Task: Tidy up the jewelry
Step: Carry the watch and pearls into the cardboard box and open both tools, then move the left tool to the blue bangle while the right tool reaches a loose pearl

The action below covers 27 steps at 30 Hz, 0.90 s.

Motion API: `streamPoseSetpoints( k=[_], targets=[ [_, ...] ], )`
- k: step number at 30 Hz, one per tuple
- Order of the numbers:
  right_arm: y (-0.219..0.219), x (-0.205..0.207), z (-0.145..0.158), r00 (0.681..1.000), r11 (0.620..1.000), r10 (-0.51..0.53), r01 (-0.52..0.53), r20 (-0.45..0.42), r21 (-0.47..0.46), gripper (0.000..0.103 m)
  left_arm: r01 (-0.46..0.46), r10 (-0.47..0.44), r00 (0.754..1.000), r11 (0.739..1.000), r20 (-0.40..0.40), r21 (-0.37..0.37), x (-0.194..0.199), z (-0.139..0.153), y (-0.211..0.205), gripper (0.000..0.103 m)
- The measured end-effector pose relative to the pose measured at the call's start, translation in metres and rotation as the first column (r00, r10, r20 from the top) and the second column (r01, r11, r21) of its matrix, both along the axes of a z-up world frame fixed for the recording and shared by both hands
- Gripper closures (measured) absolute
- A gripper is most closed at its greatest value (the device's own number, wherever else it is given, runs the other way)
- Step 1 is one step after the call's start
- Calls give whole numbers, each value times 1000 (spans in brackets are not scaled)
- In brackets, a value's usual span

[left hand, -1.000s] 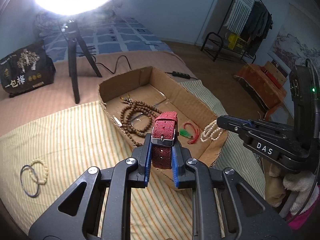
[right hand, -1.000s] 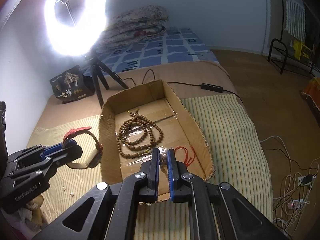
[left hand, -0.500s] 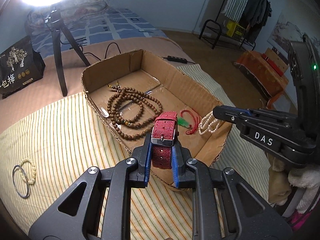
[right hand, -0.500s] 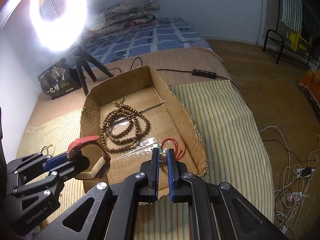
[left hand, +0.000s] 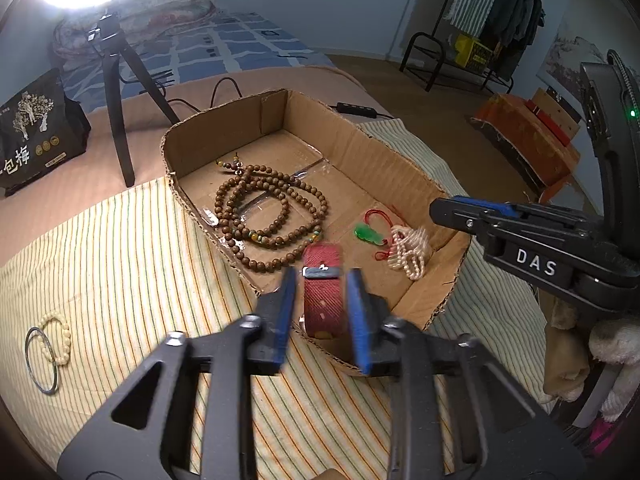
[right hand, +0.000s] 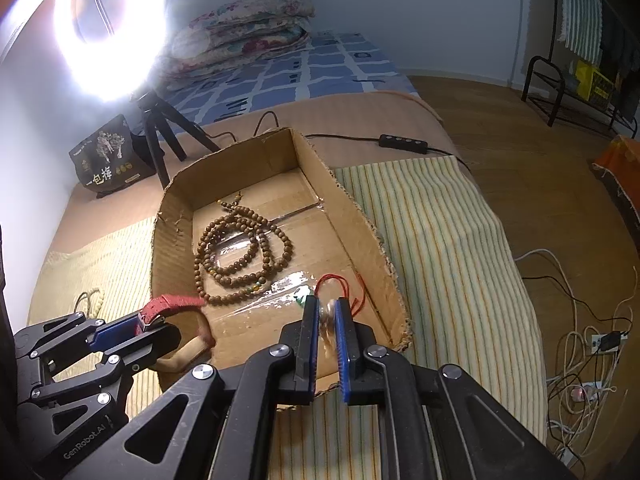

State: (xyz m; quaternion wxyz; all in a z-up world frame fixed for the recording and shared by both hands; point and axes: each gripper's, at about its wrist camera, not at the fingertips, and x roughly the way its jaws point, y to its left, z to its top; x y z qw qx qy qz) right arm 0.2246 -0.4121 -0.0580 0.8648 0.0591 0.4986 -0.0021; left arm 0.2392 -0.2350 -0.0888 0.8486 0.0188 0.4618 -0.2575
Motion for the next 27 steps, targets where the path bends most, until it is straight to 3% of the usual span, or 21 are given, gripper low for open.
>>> streamPoseSetpoints(
  k=[2,4,8,14,20,27],
  targets=[
    [-2,-1,3,1000,1000,-17,18,13,-13,66,-3,3,1000,1000,5,-1,-1,2,2,68],
    [-3,-2,5,1000,1000,-24,24,19,-13,65,-6,6,1000,1000,9,-1,-2,5,4,68],
    [-3,-4,8,999,999,-33,33,30,-15,52,-13,13,1000,1000,16,0,-4,9,8,65],
    [4,-6,15,999,1000,-20,21,45,-15,39,-15,14,999,1000,38,18,-10,14,15,64],
    [13,-11,22,998,1000,4,-2,70,-25,28,-54,49,995,997,92,54,-18,18,33,30],
    [26,-14,28,994,999,40,-36,99,-34,16,-120,112,989,990,93,76,-20,19,73,26]
  ],
)
